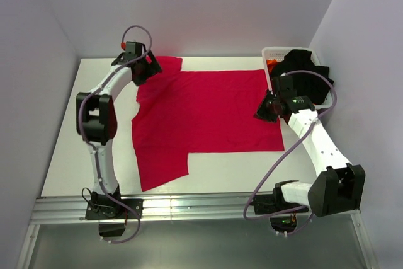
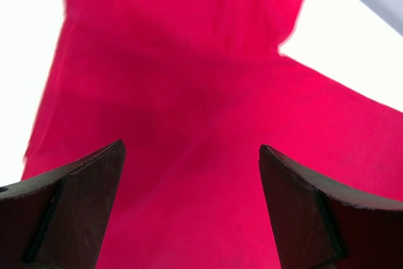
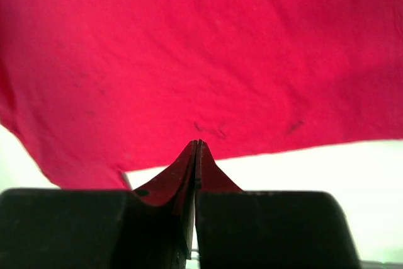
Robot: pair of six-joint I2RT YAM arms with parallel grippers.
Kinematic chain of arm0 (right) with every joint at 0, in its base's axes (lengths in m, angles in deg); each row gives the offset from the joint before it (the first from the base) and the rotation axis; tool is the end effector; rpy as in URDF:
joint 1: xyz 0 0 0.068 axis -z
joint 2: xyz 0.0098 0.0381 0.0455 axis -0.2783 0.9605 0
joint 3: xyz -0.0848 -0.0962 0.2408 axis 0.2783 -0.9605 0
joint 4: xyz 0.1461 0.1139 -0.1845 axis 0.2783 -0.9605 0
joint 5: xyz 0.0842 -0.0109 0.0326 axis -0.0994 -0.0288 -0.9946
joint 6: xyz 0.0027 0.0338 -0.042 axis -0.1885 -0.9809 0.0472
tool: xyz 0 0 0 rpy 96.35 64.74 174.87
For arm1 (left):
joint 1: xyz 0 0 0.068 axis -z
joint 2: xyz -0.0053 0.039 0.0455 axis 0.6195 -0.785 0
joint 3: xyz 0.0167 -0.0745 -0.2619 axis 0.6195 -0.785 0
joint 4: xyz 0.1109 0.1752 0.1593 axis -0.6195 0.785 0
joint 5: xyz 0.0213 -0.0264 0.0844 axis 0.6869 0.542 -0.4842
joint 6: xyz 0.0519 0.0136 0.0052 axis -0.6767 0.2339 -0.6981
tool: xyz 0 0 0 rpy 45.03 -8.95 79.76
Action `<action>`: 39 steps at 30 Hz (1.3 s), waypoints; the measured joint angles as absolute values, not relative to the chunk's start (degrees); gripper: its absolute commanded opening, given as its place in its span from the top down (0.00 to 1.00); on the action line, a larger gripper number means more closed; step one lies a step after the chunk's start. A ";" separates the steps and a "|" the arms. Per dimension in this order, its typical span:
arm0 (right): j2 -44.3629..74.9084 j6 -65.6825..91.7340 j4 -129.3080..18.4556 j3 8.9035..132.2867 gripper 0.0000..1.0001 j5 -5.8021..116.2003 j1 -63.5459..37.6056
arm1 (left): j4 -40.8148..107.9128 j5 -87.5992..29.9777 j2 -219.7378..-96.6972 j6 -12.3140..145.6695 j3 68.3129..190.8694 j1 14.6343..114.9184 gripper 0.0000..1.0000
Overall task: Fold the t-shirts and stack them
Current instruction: Flatten out the tshirt
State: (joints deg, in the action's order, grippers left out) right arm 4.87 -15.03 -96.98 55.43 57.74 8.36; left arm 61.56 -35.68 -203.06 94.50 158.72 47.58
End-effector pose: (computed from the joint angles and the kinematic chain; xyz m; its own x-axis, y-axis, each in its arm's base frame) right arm 0.2485 0.0371 0.2915 -0.7517 0.4718 -0.4609 0.2934 0.8651 0.4069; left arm 0.4754 -0.0788 0.2415 -0.6512 -0.5364 -0.5369 -0.3039 0.8325 -0.4632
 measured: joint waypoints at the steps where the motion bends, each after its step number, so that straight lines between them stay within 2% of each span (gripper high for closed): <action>1: 4.95 -15.12 -97.59 55.43 1.00 57.67 8.36 | 61.65 -35.47 -205.72 94.34 160.73 47.62 0.07; 7: 6.18 -15.16 -102.05 57.11 1.00 58.33 8.36 | 63.47 -35.75 -216.50 93.10 166.67 47.84 0.07; 18: 14.20 -14.97 -105.05 68.39 1.00 60.71 8.36 | 62.85 -35.88 -217.83 89.71 168.66 42.70 0.08; 23: 19.90 -14.92 -105.59 72.13 1.00 60.93 8.36 | 65.63 -36.54 -222.86 85.91 177.49 37.19 0.07; 30: 24.43 -14.53 -106.97 76.35 1.00 60.93 8.36 | 66.90 -36.67 -224.96 83.83 181.82 32.78 0.04; 31: 24.52 -14.35 -106.99 76.74 0.96 60.97 8.36 | 67.03 -36.32 -224.96 83.83 182.13 32.36 0.03; 32: 24.52 -14.22 -107.01 77.02 0.85 61.08 8.36 | 67.12 -35.79 -224.96 83.87 182.59 32.01 0.03; 33: 24.52 -14.22 -107.04 77.20 0.79 61.21 8.36 | 67.01 -35.29 -224.94 83.94 183.13 31.71 0.00; 35: 24.47 -13.50 -106.95 77.31 0.70 61.54 8.36 | 66.63 -33.91 -224.39 84.57 183.94 31.29 0.00; 39: 23.90 -12.41 -106.73 77.29 0.70 62.37 8.23 | 66.33 -31.60 -219.45 86.06 182.96 31.23 0.01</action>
